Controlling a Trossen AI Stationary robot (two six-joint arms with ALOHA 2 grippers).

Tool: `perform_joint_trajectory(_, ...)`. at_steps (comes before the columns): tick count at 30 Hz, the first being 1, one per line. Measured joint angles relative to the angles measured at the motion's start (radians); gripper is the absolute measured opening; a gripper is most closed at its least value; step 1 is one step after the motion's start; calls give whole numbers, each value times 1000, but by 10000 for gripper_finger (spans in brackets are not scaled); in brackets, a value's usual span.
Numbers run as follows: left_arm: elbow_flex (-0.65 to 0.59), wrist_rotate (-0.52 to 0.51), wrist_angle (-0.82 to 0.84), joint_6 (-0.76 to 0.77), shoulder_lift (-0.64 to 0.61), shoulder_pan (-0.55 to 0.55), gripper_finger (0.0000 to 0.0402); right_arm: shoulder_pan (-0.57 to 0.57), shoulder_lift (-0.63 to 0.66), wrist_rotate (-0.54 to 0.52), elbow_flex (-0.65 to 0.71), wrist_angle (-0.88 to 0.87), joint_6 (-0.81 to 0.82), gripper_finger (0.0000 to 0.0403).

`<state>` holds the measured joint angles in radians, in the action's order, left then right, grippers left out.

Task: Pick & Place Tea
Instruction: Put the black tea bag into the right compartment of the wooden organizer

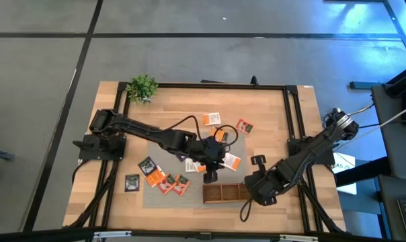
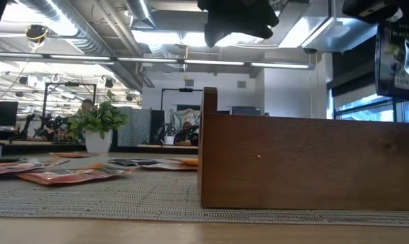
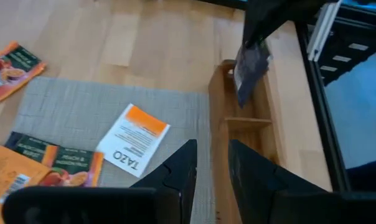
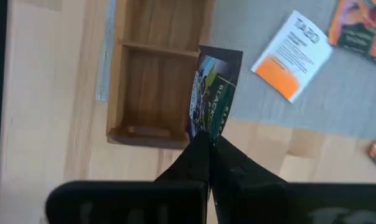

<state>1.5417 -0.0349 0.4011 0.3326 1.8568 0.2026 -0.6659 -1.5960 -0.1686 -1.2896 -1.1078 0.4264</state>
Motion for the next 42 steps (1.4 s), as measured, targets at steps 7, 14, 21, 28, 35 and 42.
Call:
perform_joint_trajectory(7, 0, 0, -1, 5, 0, 28, 88, 0, -51, 33, 0, 19, -6, 5)
perform_joint_trajectory(14, 0, -1, -1, 5, 0, 41, 88, 0, -103, 66, 0, 19, 7, 5)
perform_joint_trajectory(21, 0, -2, -1, 6, 0, 41, 88, 0, -128, 76, 0, 19, 11, 5)
perform_joint_trajectory(28, 0, -2, -1, 5, 0, 41, 88, 1, -123, 101, 0, 19, 12, 5)
perform_joint_trajectory(35, 1, -2, -1, 5, 0, 41, 88, 1, -46, 141, -92, -34, 14, 5)
perform_joint_trajectory(42, 2, -2, -2, 5, 0, 41, 88, 33, 0, 327, -245, -68, 63, 5)
